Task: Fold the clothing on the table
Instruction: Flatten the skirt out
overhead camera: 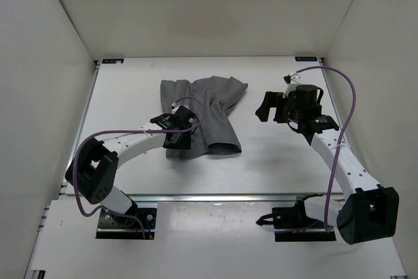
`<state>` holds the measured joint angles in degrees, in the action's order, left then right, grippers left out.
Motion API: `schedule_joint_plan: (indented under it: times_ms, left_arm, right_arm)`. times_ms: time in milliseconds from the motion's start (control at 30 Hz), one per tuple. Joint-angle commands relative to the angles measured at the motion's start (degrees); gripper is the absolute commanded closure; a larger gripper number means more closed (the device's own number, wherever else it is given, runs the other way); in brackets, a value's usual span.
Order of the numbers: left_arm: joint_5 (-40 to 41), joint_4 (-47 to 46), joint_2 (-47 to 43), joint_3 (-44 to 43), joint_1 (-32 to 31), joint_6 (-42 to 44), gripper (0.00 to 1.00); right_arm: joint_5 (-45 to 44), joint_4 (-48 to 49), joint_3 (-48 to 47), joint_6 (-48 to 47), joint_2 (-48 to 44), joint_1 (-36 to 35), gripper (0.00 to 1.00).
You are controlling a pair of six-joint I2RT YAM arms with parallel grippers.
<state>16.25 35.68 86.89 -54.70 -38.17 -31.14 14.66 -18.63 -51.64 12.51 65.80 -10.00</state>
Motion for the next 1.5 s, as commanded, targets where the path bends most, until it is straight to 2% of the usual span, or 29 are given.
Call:
schedule_joint_plan:
  times_ms: [0,67,200,267,400,433,467,500,567,600,633,700,733,767,800,833,867,900,933,967,1100,1167,1233,1333,1400,1467]
  left_arm:
    - [0.97,-0.44,1.17,-0.32,-0.85,-1.65,0.4]
    - [1.76,0.0,2.4,-0.24,-0.59,-1.47,0.5]
    - [2.3,-0.78,2.58,0.82,0.38,-1.38,0.54]
    - [2.21,-0.7,3.37,0.56,0.64,-1.3,0.63]
    - [2.03,-0.79,5.12,0.2,0.21,-0.68,0.71]
    - [1.6,-1.57,5.13,0.55,0.2,-0.68,0.77]
    - [0.72,-2.1,5.3,0.47,0.2,-0.42,0.93]
    - [0.1,-1.85,5.13,0.38,0.29,-0.42,1.0]
    - [-0.6,-0.63,5.3,-1.54,0.29,0.89,1.0]
    - [-0.95,0.26,5.13,-4.25,0.12,1.16,1.0]
    - [-1.13,2.35,4.35,-5.58,0.29,1.69,1.0]
    - [-2.7,5.35,1.02,-11.81,0.73,2.31,1.0]
    - [-3.67,6.84,-0.13,-13.32,1.43,2.57,1.0]
    - [-6.21,8.51,-1.71,-16.03,2.57,2.83,1.0]
    - [-8.49,9.57,-3.38,-18.75,3.19,2.75,1.0]
    - [-9.39,10.45,-4.09,-19.56,4.24,3.09,1.0]
    - [-10.7,12.03,-5.06,-22.53,4.68,3.53,1.0]
    - [-11.15,12.91,-5.94,-24.56,5.21,3.45,1.0]
    - [-11.41,13.71,-6.21,-25.54,5.56,3.71,1.0]
    - [-12.11,14.58,-6.64,-27.11,5.91,3.97,1.0]
    - [-15.81,14.16,-8.75,-28.53,7.58,3.63,1.0]
    - [-15.99,13.36,-9.55,-28.89,8.55,3.36,1.0]
    - [-16.07,12.84,-10.07,-28.71,9.25,3.36,1.0]
    - [-17.3,13.18,-10.95,-27.05,9.96,3.71,1.0]
    - [-17.74,11.96,-12.18,-25.99,10.13,3.71,1.0]
    - [-18.36,11.25,-13.23,-24.85,11.1,3.01,1.0]
  right_arm:
    - [0.73,2.72,0.39,0.41,-0.14,0.51,0.01]
    - [0.64,2.81,0.4,0.41,-0.15,0.59,0.01]
    - [0.55,2.55,0.66,0.14,0.03,0.95,0.01]
    - [1.43,1.76,0.92,0.32,0.82,1.03,0.0]
    - [6.86,2.46,2.33,1.72,2.92,2.61,0.01]
    - [7.84,2.81,2.5,1.81,3.1,2.53,0.01]
    - [8.11,3.42,3.12,2.34,3.63,2.44,0.01]
    - [9.41,4.3,3.38,2.86,4.33,2.27,0.01]
    - [10.3,6.23,5.05,4.09,4.95,1.74,0.01]
    - [11.52,7.2,5.49,4.45,5.47,1.65,0.09]
    - [14.06,8.43,6.36,4.88,6.18,1.13,0.22]
    - [17.84,11.67,7.95,7.25,7.23,1.91,0.64]
    - [20.3,12.47,9.09,8.13,8.19,1.91,0.99]
    - [21.8,14.83,10.4,9.62,8.29,2.35,1.0]
    - [24.17,16.94,10.85,11.2,9.07,2.53,0.99]
    - [26.28,18.09,12.33,12.09,9.34,2.53,0.87]
    - [27.08,20.63,13.92,14.36,9.61,2.79,0.79]
    - [29.09,22.74,15.06,15.51,9.7,3.05,0.77]
    - [30.59,23.29,15.42,16.39,10.22,3.23,0.68]
    - [31.13,25.55,16.82,18.06,10.23,3.58,0.63]
    - [39.02,36.09,22.18,27.45,13.99,5.95,0.57]
    - [41.32,40.07,22.89,31.59,16.37,5.35,0.49]
    - [38.28,36.77,21.94,29.43,18.22,3.94,0.47]
    - [30.1,30.85,18.33,25.2,19.45,-0.45,0.38]
    - [31.13,31.81,18.15,27.02,21.38,-1.6,0.33]
    - [30.18,31.2,17.98,27.38,23.31,-2.57,0.33]
